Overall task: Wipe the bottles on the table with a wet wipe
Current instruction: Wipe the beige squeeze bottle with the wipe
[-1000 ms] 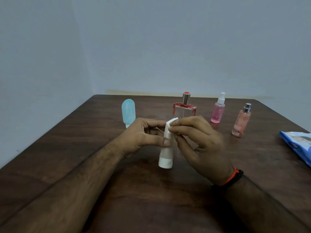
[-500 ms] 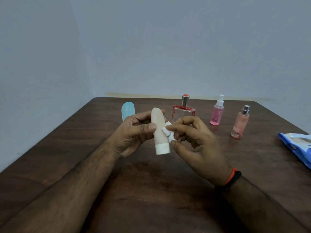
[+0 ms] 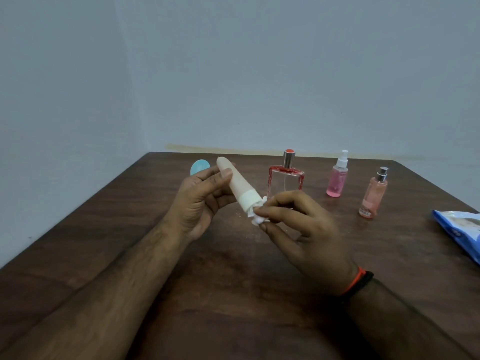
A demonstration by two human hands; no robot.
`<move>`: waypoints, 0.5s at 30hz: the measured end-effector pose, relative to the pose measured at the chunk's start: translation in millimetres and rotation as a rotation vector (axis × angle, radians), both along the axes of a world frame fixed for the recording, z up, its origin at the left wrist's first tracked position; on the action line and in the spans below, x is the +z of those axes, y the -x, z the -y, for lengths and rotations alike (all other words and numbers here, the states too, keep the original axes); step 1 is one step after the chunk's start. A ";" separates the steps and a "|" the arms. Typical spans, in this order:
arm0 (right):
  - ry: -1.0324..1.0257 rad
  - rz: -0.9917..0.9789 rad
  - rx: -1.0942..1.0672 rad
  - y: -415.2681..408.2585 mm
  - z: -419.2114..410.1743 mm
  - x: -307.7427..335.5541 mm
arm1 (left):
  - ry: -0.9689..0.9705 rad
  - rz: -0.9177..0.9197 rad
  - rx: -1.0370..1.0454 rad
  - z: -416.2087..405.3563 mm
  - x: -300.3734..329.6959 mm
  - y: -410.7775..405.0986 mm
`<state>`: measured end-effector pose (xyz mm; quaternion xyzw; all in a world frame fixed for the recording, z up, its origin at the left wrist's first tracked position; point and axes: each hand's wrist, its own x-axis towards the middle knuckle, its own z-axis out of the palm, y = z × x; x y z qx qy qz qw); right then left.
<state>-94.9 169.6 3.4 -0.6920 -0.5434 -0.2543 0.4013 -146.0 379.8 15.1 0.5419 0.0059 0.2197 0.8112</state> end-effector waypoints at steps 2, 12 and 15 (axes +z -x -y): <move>-0.057 0.016 -0.056 -1.7 -0.2 -1.0 | 0.026 0.001 -0.020 3.4 0.5 -1.6; -0.104 0.041 -0.054 -1.1 -1.2 -3.7 | 0.006 0.028 0.036 13.6 -6.4 -6.6; -0.126 -0.018 -0.096 -1.6 -1.8 -4.1 | -0.021 0.029 0.068 14.2 -7.2 -7.1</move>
